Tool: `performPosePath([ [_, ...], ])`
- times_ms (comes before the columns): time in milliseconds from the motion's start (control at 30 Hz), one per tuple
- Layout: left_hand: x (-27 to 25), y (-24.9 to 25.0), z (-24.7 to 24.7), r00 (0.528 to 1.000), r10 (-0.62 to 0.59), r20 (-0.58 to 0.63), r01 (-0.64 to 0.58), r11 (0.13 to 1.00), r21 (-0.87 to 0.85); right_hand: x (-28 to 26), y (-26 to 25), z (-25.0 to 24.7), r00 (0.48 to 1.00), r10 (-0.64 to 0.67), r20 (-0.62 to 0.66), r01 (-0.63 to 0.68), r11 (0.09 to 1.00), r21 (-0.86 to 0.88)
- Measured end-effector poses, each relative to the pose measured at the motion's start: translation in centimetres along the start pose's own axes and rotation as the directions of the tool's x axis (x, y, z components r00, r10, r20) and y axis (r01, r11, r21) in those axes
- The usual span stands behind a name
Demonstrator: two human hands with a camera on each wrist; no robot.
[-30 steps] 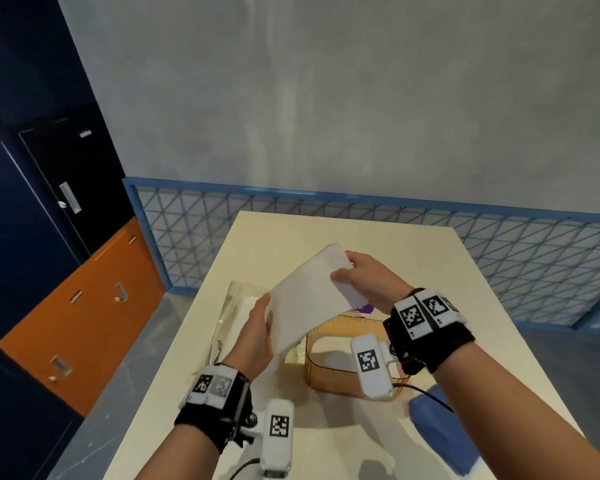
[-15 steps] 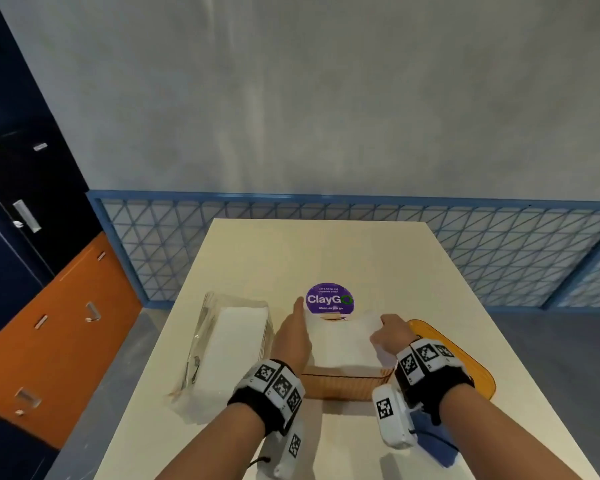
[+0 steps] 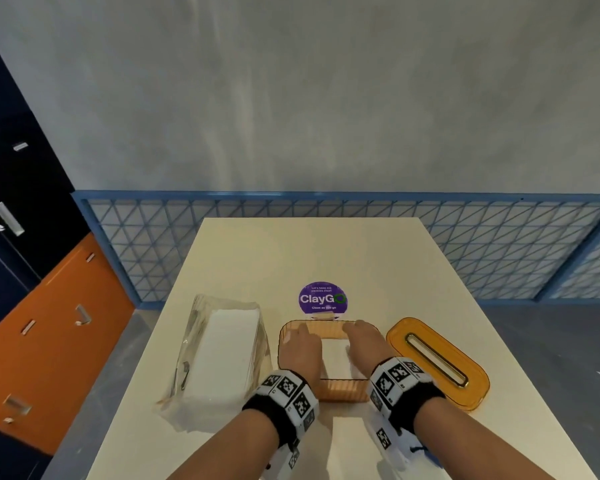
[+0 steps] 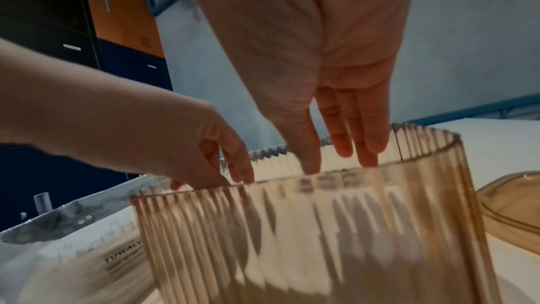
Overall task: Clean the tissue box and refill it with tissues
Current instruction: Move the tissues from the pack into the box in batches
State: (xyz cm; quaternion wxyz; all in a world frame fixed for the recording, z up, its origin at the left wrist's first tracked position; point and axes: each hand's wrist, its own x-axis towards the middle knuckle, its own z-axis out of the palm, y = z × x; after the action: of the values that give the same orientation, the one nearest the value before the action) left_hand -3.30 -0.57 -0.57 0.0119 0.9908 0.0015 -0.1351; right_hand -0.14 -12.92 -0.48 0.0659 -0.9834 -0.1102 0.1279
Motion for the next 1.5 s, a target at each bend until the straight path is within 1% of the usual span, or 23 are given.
performPosePath([
  [100, 1.5, 0.0, 0.6, 0.984, -0.047, 0.175, 0.057, 0.997, -0.051, 0.4, -0.3, 0.0, 0.979, -0.007, 0.205, 0.012, 1.000, -0.021],
  [167, 1.8, 0.1, 0.6, 0.963, -0.044, 0.266, 0.068, 0.994, -0.082, 0.5, -0.6, 0.0, 0.954, 0.014, 0.299, 0.018, 0.994, -0.104],
  [267, 2.3, 0.0, 0.6, 0.951, -0.016, 0.308, 0.064, 0.988, -0.143, 0.7, -0.4, 0.2, 0.951, 0.004, 0.309, 0.046, 0.987, -0.156],
  [300, 2.8, -0.1, 1.0, 0.956, -0.008, 0.293, 0.059, 0.984, -0.168, 0.9, -0.3, 0.4, 0.945, 0.015, 0.328, 0.037, 0.988, -0.151],
  [333, 2.7, -0.1, 0.9, 0.955, -0.009, 0.295, 0.062, 0.983, -0.171, 0.9, -0.2, 0.5, 0.951, -0.006, 0.310, 0.058, 0.986, -0.157],
  [400, 2.2, -0.1, 0.6, 0.958, -0.018, 0.285, 0.082, 0.973, -0.215, 0.9, -0.2, 0.6, 0.953, 0.006, 0.304, 0.047, 0.985, -0.165],
  [433, 2.0, -0.2, 0.4, 0.969, -0.016, 0.246, 0.082, 0.962, -0.260, 1.0, -0.1, 0.6, 0.962, 0.002, 0.273, 0.039, 0.989, -0.143],
  [467, 1.6, -0.4, 0.1, 0.987, -0.020, 0.159, 0.073, 0.939, -0.336, 1.0, 0.0, 0.5, 0.974, -0.009, 0.225, 0.037, 0.992, -0.121],
  [500, 1.1, -0.8, -0.3, 0.999, -0.042, 0.029, 0.050, 0.908, -0.416, 1.0, 0.3, 0.2, 0.990, -0.018, 0.143, 0.028, 0.997, -0.066],
  [533, 0.7, -1.4, -0.7, 0.988, -0.090, -0.123, 0.021, 0.882, -0.471, 0.8, 0.6, -0.2, 0.998, -0.036, 0.048, 0.037, 0.999, -0.010],
  [567, 0.4, -2.3, -1.0, 0.954, -0.153, -0.259, 0.003, 0.865, -0.502, 0.6, 1.0, -0.5, 0.998, -0.043, -0.040, 0.044, 0.998, 0.034],
  [600, 0.1, -3.4, -1.1, 0.907, -0.222, -0.357, 0.004, 0.853, -0.521, 0.5, 1.5, -0.7, 0.992, -0.046, -0.120, 0.054, 0.997, 0.062],
  [633, -0.2, -4.5, -1.0, 0.869, -0.288, -0.402, 0.032, 0.844, -0.535, 0.2, 2.1, -0.8, 0.982, -0.046, -0.183, 0.062, 0.995, 0.081],
  [667, -0.2, -5.6, -0.5, 0.850, -0.343, -0.399, 0.089, 0.841, -0.534, -0.1, 2.7, -0.8, 0.972, -0.037, -0.234, 0.059, 0.995, 0.086],
  [700, -0.4, -6.5, 0.1, 0.849, -0.394, -0.352, 0.173, 0.837, -0.519, -0.3, 3.2, -0.6, 0.967, -0.019, -0.254, 0.042, 0.996, 0.084],
  [733, -0.3, -7.3, 0.9, 0.854, -0.441, -0.276, 0.273, 0.832, -0.483, -0.4, 3.5, -0.4, 0.972, 0.007, -0.237, 0.014, 0.996, 0.085],
  [767, -0.3, -7.9, 1.6, 0.857, -0.478, -0.193, 0.364, 0.826, -0.431, -0.5, 3.7, -0.2, 0.982, 0.044, -0.183, -0.024, 0.993, 0.113],
  [833, -0.2, -8.6, 2.8, 0.855, -0.512, -0.086, 0.456, 0.820, -0.344, -0.7, 3.8, 0.1, 0.994, 0.103, -0.026, -0.095, 0.973, 0.209],
  [900, -0.1, -9.1, 3.5, 0.856, -0.513, -0.067, 0.477, 0.833, -0.280, -0.8, 3.6, 0.0, 0.991, 0.116, 0.070, -0.130, 0.963, 0.235],
  [1000, 0.2, -9.3, 3.9, 0.854, -0.512, -0.093, 0.479, 0.843, -0.244, -0.7, 3.7, -0.1, 0.987, 0.121, 0.107, -0.143, 0.964, 0.226],
  [1100, 0.3, -9.2, 3.6, 0.856, -0.510, -0.086, 0.476, 0.841, -0.257, -0.7, 3.8, -0.5, 0.982, 0.122, 0.143, -0.153, 0.959, 0.238],
  [1333, 0.3, -9.5, 3.2, 0.851, -0.522, -0.054, 0.477, 0.814, -0.332, -1.1, 3.5, -1.0, 0.981, 0.111, 0.161, -0.146, 0.963, 0.228],
  [1500, 0.4, -9.1, 3.1, 0.864, -0.502, -0.031, 0.479, 0.840, -0.254, -1.4, 3.3, -1.2, 0.977, 0.122, 0.177, -0.155, 0.970, 0.187],
])
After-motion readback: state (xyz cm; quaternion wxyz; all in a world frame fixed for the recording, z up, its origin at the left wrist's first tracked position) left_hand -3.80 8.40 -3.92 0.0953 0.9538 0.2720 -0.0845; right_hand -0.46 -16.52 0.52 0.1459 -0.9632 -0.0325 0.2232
